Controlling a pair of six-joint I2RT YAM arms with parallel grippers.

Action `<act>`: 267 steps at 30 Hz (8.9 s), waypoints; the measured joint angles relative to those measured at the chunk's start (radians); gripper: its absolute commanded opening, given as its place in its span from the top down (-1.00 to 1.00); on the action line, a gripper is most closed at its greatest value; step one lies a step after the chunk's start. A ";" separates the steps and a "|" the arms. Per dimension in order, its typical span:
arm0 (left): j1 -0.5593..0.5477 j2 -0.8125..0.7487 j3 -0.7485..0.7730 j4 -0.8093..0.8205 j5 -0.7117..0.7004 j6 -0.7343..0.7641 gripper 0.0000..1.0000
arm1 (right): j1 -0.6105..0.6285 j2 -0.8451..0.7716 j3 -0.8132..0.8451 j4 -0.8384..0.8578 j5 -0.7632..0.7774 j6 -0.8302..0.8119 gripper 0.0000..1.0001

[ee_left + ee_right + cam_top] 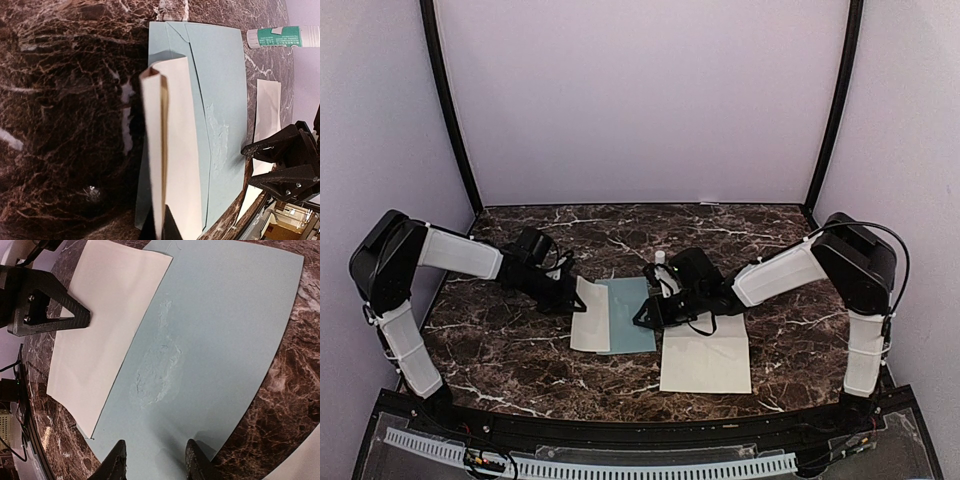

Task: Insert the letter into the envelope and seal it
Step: Place the letter in the envelope.

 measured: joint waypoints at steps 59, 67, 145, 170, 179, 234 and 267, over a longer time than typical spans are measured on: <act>-0.040 0.087 -0.043 0.243 0.103 -0.132 1.00 | 0.000 -0.031 0.010 -0.037 0.020 0.008 0.03; -0.040 0.087 -0.043 0.240 0.099 -0.126 1.00 | -0.005 -0.170 -0.009 -0.076 0.118 0.023 -0.17; -0.153 0.165 0.043 0.327 0.038 -0.199 0.73 | -0.017 -0.045 0.009 -0.089 0.111 0.111 -0.18; -0.156 0.004 0.089 0.011 -0.179 -0.029 -0.26 | -0.017 -0.045 0.009 -0.088 0.127 0.111 -0.18; -0.156 0.004 0.084 0.038 -0.140 -0.050 -0.25 | -0.017 -0.045 0.005 -0.079 0.119 0.115 -0.18; -0.196 0.095 0.078 0.176 -0.043 -0.114 -0.25 | -0.017 -0.027 0.010 -0.059 0.071 0.130 -0.01; -0.227 0.007 0.007 0.122 -0.070 -0.157 -0.38 | -0.017 -0.027 0.010 -0.057 0.076 0.130 0.00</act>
